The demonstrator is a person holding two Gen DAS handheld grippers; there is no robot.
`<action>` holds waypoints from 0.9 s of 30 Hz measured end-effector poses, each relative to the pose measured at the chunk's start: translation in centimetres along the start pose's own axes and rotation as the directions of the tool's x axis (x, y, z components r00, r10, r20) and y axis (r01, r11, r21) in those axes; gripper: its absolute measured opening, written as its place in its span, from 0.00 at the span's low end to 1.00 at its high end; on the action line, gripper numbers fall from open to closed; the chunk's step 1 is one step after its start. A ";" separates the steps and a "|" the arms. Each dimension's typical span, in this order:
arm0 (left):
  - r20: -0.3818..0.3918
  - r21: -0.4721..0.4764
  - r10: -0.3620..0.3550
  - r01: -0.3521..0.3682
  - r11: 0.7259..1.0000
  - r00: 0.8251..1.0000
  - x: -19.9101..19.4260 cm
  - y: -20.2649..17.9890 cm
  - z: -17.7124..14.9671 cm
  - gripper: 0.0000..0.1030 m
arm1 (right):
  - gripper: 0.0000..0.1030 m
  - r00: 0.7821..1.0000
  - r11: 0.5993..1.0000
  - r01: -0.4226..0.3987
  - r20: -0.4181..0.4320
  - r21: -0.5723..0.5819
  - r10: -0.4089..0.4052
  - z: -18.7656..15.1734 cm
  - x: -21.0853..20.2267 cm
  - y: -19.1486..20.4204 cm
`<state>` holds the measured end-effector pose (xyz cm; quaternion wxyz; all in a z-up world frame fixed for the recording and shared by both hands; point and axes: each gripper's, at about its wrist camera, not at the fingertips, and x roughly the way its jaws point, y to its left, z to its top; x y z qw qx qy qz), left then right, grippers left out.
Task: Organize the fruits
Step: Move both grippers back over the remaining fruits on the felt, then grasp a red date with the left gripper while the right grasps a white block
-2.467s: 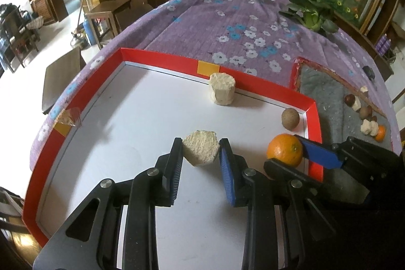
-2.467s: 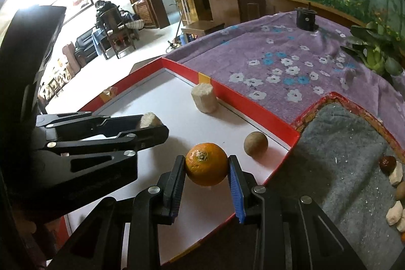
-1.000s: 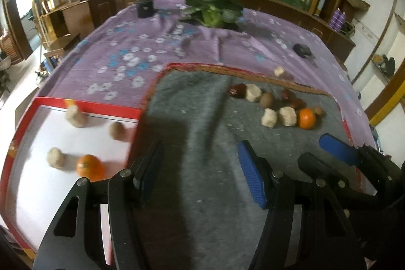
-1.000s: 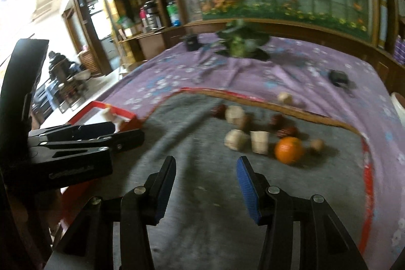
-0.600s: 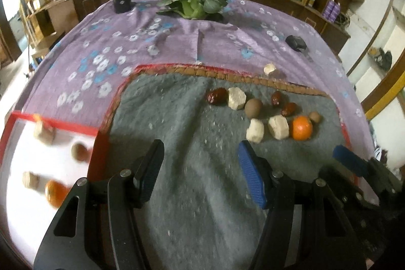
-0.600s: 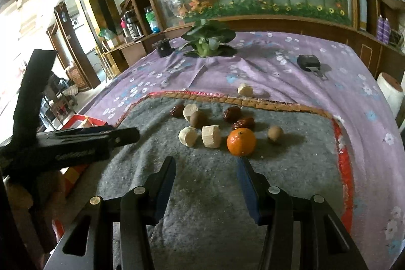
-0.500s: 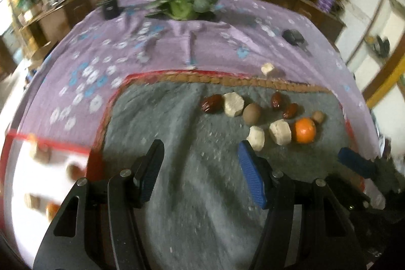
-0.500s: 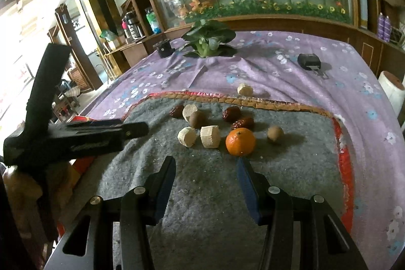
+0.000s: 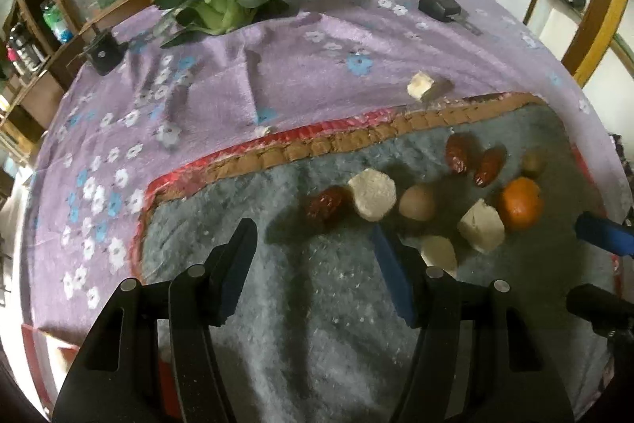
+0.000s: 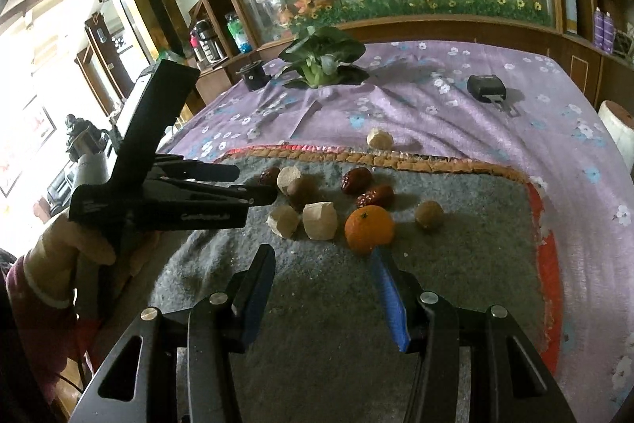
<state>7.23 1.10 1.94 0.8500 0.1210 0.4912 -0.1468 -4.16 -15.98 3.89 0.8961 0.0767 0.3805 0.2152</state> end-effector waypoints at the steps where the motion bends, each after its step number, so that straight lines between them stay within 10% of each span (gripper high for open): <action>1: -0.002 0.009 -0.009 0.009 1.000 1.000 0.1 -0.1 0.0 0.58 | 0.48 1.000 1.000 -0.002 0.001 0.003 0.002 0.1 0.1 -0.1; 7: 0.010 0.072 0.014 -0.015 0.997 1.000 0.4 -1.0 0.1 0.13 | 0.47 1.000 1.000 -0.009 0.000 0.007 0.009 0.2 0.5 -0.2; 18: 0.045 -0.077 0.019 -0.016 0.997 0.999 -3.3 0.8 -2.1 0.13 | 0.47 0.984 0.988 -0.152 -0.097 -0.030 0.148 -0.5 2.0 2.5; 27: 0.119 -0.150 0.064 -0.045 0.988 0.991 -7.8 0.1 -6.3 0.13 | 0.45 0.987 0.997 -0.076 -0.139 -0.003 0.075 1.1 6.7 4.3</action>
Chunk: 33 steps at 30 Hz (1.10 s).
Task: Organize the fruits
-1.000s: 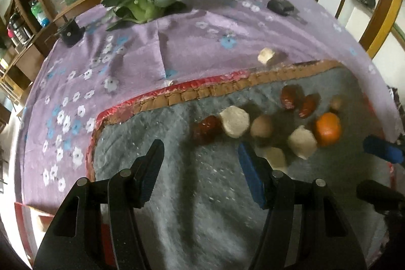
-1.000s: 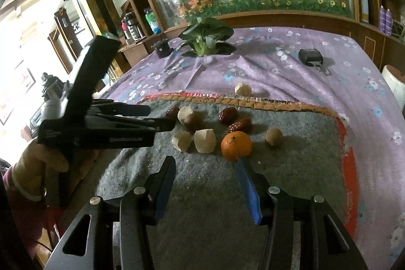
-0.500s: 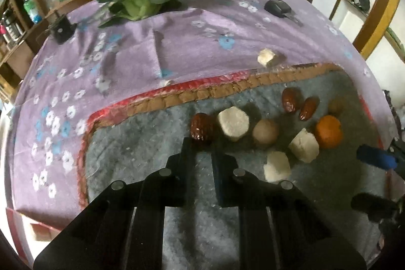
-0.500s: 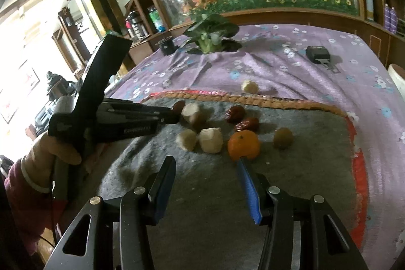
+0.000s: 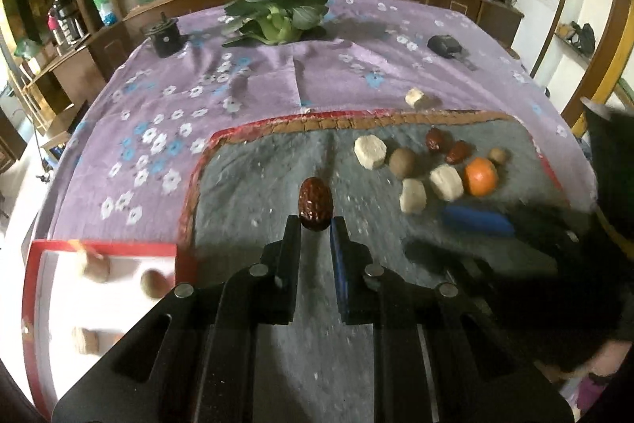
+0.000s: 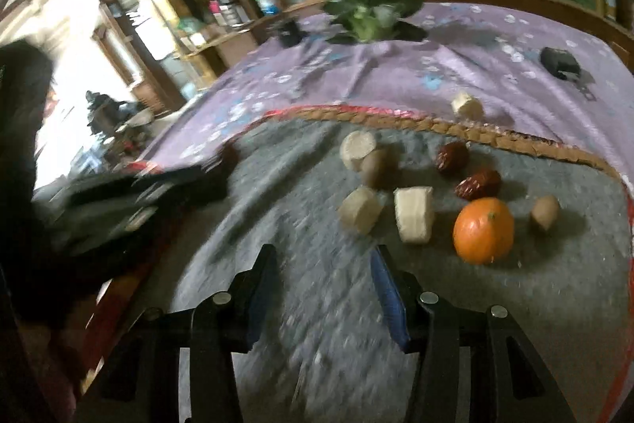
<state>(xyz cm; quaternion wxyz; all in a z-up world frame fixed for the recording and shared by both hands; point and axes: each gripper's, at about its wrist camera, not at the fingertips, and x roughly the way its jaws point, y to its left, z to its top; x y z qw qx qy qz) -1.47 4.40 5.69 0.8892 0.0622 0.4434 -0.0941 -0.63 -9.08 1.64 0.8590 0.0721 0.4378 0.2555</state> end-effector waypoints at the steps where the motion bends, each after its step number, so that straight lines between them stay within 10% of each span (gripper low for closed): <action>1: 0.006 -0.002 0.000 0.000 1.000 1.000 -0.2 0.0 -0.2 0.13 | 0.43 1.000 1.000 0.015 0.010 0.008 -0.015 0.3 0.3 0.1; 7: 0.017 -0.038 -0.042 0.043 0.998 0.999 -1.0 0.9 -0.9 0.13 | 0.35 0.994 0.994 0.099 0.043 0.049 -0.101 1.6 1.2 -0.1; 15: 0.053 -0.076 0.010 -0.006 0.997 0.999 -3.1 3.5 -1.9 0.14 | 0.34 0.996 0.994 -0.084 0.010 -0.065 0.085 1.2 1.4 3.9; 24: 0.070 -0.096 -0.007 0.013 0.995 0.998 -3.7 4.2 -2.2 0.14 | 0.34 0.992 0.987 0.124 0.044 -0.098 -0.120 1.0 1.2 2.6; 33: 0.062 -0.135 -0.022 0.030 0.990 0.998 -4.0 5.1 -2.9 0.14 | 0.24 0.986 0.980 0.165 0.024 -0.109 -0.163 2.0 3.5 1.9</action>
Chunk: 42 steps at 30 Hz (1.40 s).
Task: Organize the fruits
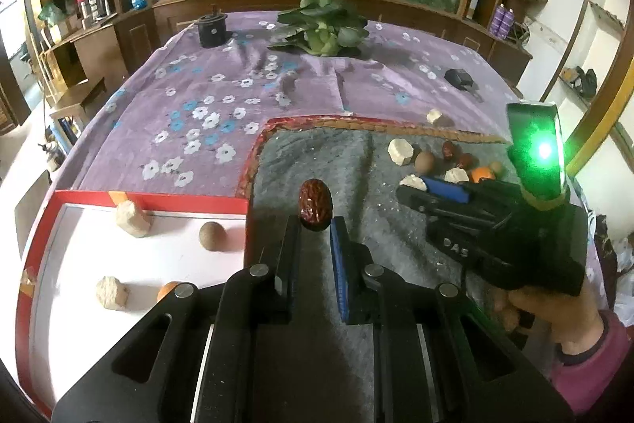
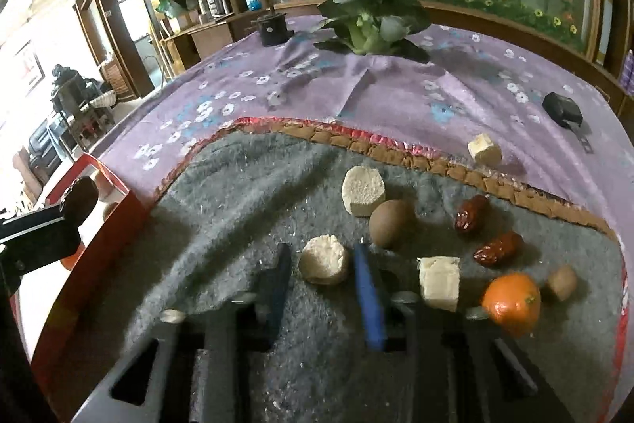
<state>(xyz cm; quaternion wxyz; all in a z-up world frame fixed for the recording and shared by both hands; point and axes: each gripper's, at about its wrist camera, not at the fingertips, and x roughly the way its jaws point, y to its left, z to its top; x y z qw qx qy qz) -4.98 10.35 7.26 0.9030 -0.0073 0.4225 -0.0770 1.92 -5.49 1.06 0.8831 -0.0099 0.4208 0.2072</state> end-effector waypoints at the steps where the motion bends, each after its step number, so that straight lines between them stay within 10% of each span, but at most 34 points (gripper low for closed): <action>1: 0.002 -0.002 0.002 -0.002 1.000 1.000 -0.2 0.1 -0.1 0.14 | 0.24 1.000 1.000 -0.007 -0.003 0.003 0.007 -0.1 -0.2 -0.1; 23: 0.074 -0.078 0.119 -0.114 0.990 0.990 -4.8 2.5 -3.4 0.13 | 0.24 0.985 0.988 -0.126 0.104 -0.086 0.135 -2.9 -8.4 8.4; 33: 0.033 -0.206 -0.035 0.041 0.978 0.999 -5.4 6.4 -4.7 0.13 | 0.24 0.985 0.990 -0.108 0.123 -0.095 0.119 -3.7 -9.9 8.7; 42: 0.050 -0.207 0.002 0.009 0.978 0.999 -6.3 8.3 -6.0 0.12 | 0.24 0.980 0.981 -0.152 0.109 -0.118 0.165 -3.8 -9.6 9.1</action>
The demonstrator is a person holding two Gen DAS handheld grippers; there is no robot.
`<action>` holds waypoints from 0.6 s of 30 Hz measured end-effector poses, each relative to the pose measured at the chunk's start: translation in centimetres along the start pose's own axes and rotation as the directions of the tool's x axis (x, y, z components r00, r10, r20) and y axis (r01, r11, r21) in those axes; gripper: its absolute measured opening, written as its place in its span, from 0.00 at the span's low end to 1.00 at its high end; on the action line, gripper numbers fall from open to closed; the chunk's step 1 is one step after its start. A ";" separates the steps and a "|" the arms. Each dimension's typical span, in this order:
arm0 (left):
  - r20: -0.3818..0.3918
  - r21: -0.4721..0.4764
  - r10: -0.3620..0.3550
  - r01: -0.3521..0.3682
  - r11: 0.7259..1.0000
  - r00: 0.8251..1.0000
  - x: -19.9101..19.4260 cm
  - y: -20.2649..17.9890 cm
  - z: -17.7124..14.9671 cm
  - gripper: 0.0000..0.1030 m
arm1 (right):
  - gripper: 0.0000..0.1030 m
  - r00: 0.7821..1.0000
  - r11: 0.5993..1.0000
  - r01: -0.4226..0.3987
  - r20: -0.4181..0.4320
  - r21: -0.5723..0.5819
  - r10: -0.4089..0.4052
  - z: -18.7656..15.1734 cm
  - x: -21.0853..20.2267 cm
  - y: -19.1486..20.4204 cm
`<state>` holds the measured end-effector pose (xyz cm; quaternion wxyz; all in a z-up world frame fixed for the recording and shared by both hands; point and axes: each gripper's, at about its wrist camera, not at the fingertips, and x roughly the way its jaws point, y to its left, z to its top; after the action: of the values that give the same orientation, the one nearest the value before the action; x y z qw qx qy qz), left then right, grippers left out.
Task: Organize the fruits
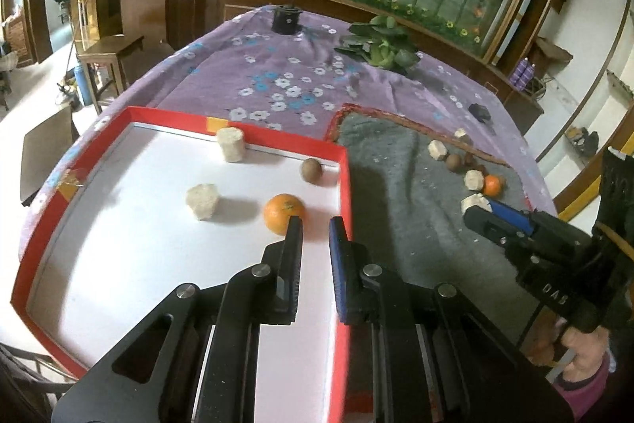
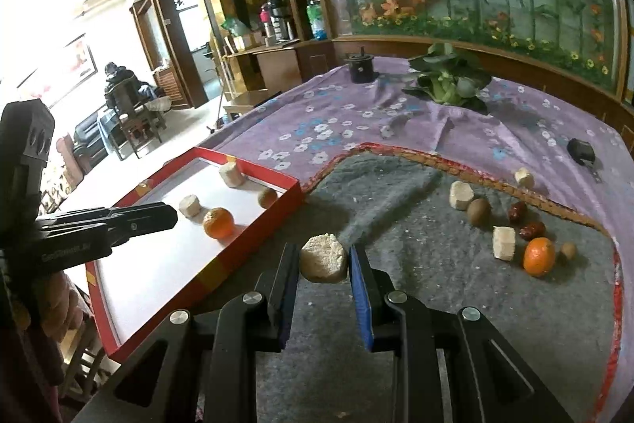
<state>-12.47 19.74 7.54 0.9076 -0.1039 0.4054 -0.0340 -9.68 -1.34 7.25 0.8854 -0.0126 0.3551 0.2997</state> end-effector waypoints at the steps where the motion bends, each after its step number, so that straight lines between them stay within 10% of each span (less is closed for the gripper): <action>1: 0.008 0.005 0.009 -0.009 1.000 1.000 -0.2 0.3 -0.1 0.12 | 0.24 1.000 1.000 -0.004 -0.003 -0.001 0.004 -0.1 0.2 0.1; 7: -0.024 0.037 -0.019 0.020 0.999 1.000 -0.7 0.9 -0.7 0.12 | 0.24 1.000 1.000 -0.001 -0.026 -0.009 0.001 -0.1 1.0 -0.1; 12: -0.136 0.152 -0.168 0.188 0.970 0.976 -1.5 -2.9 -2.3 0.14 | 0.24 1.000 1.000 0.008 -0.027 0.009 -0.008 -0.5 0.7 -1.1; 14: -0.160 0.192 -0.168 0.198 0.961 0.973 -1.5 -4.5 -3.0 0.35 | 0.24 1.000 1.000 0.006 -0.030 0.025 -0.005 -0.7 0.7 -1.7; 18: -0.218 0.212 -0.186 0.232 0.949 0.958 -0.3 -6.7 -4.0 0.40 | 0.24 1.000 0.999 0.002 -0.029 0.043 -0.001 -1.1 0.4 -2.6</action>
<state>-15.47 12.59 6.62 0.8605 -0.0343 0.4722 -0.1881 -8.71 -3.46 5.69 0.8805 0.0020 0.3741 0.2911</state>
